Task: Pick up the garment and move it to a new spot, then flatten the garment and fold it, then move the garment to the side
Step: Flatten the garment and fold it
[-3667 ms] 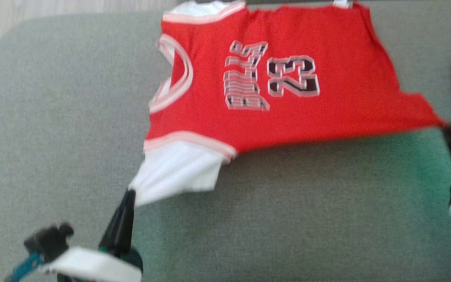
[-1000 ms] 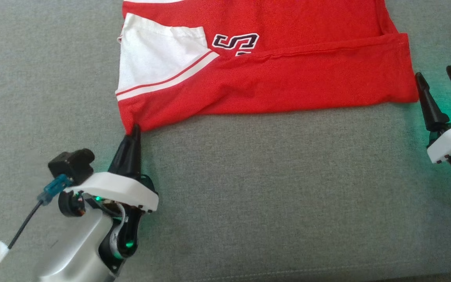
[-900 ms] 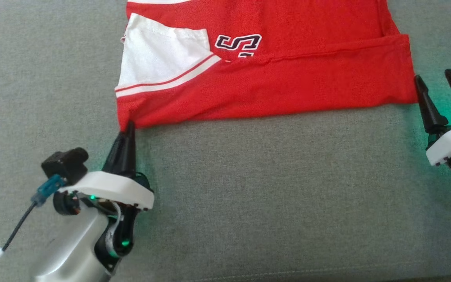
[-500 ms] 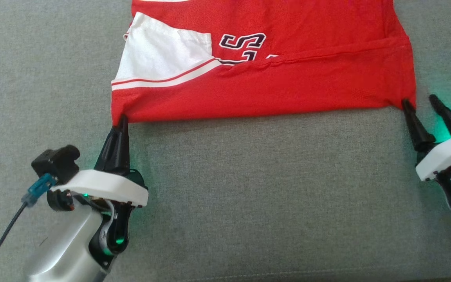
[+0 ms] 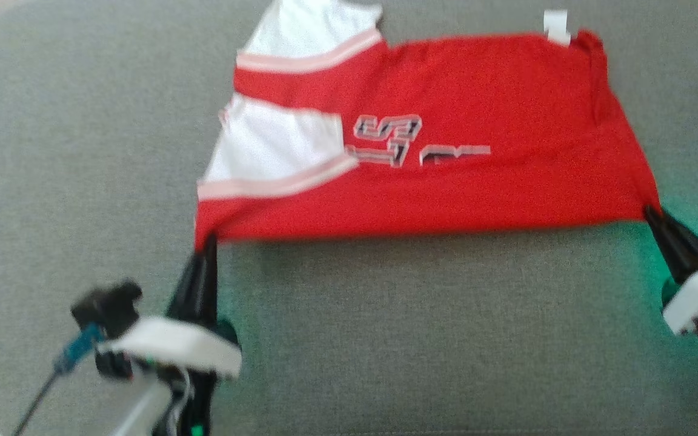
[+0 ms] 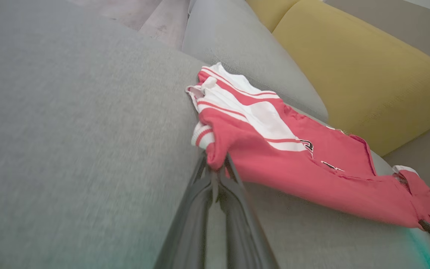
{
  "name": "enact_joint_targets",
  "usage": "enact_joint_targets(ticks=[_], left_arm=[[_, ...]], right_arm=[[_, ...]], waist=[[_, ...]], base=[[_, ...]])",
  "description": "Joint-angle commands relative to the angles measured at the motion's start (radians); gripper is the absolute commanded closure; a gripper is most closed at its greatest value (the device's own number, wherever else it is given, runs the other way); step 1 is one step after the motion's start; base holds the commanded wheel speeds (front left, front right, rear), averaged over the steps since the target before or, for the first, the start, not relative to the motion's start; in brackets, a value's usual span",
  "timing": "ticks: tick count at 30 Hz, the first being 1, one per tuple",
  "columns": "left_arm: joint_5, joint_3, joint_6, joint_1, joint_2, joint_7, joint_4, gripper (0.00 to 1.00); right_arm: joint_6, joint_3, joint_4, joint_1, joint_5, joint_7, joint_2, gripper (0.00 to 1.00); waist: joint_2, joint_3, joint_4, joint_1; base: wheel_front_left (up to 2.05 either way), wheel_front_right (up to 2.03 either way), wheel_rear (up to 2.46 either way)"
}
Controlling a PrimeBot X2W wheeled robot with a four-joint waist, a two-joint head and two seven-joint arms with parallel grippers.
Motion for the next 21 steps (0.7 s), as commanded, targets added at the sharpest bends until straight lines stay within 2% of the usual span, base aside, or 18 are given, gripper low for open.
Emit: enact_joint_targets(ticks=[1, 8, 14, 15, 16, 17, 21], left_arm=[[-0.007, 0.036, 0.002, 0.013, 0.021, -0.015, -0.029, 1.0], [-0.051, -0.004, 0.016, 0.205, 0.007, -0.009, -0.085, 1.0], [-0.053, -0.049, 0.026, 0.254, 0.017, 0.031, -0.109, 1.0], [-0.051, -0.054, 0.027, 0.252, 0.02, 0.04, -0.109, 1.0], [-0.047, -0.06, 0.03, 0.248, 0.024, 0.051, -0.107, 0.54], [-0.038, -0.063, 0.04, 0.241, 0.034, 0.06, -0.105, 0.0], [0.006, -0.065, 0.075, 0.218, 0.093, 0.087, -0.162, 0.0]], right_arm=[[0.007, 0.005, -0.013, 0.034, 0.01, -0.014, -0.052, 1.0], [0.007, 0.016, -0.058, 0.161, 0.05, -0.026, -0.134, 1.0], [0.007, -0.007, -0.087, 0.264, 0.084, -0.018, -0.177, 1.0], [0.007, -0.016, -0.087, 0.274, 0.091, -0.014, -0.178, 0.85], [0.007, -0.025, -0.087, 0.282, 0.098, -0.008, -0.176, 0.0], [0.007, -0.039, -0.102, 0.289, 0.099, -0.008, -0.171, 0.0], [0.007, -0.082, -0.128, 0.297, 0.073, -0.022, -0.181, 0.0]], waist=[[0.0, -0.04, 0.016, 0.0001], [0.0, -0.114, 0.04, 0.0001], [0.0, -0.129, 0.066, 0.0001], [0.0, -0.13, 0.068, 0.0001], [0.0, -0.132, 0.068, 0.0001], [0.0, -0.137, 0.067, 0.0001], [0.0, -0.139, 0.059, 0.0001]], base=[[0.0, 0.0, 0.0], [0.0, 0.0, 0.0], [0.0, 0.0, 0.0], [0.0, 0.0, 0.0], [0.0, 0.0, 0.0], [0.0, 0.0, 0.0], [0.0, 0.0, 0.0]])
